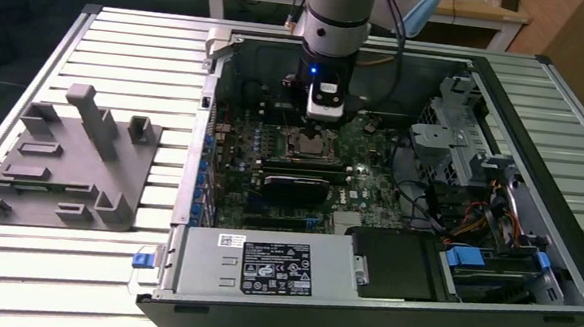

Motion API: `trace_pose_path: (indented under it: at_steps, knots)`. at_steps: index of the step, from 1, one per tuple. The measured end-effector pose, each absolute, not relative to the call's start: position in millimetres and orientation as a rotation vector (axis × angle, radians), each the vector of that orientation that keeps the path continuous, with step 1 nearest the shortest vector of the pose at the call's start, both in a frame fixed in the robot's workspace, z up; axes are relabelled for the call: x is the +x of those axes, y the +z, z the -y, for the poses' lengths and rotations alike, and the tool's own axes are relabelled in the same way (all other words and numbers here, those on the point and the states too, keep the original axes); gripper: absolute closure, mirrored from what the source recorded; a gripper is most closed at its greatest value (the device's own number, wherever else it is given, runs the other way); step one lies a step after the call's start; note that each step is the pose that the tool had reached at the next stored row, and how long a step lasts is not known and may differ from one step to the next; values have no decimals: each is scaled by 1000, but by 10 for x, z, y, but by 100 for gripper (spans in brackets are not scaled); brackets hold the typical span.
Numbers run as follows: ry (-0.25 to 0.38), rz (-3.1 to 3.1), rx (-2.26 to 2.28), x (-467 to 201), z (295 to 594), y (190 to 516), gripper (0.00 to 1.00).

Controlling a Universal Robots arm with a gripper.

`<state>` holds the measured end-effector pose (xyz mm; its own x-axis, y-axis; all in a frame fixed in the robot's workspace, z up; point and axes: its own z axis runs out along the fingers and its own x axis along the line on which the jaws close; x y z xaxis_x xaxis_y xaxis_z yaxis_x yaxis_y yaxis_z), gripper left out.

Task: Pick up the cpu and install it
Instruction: 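Close the cpu cover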

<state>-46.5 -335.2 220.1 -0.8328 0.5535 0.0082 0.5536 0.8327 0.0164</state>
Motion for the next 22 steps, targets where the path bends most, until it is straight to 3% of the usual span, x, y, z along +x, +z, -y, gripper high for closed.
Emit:
trace_pose_path:
  at_steps: [22]
  knots:
    - [-18,3123,-291,-465,3352,2189,89]
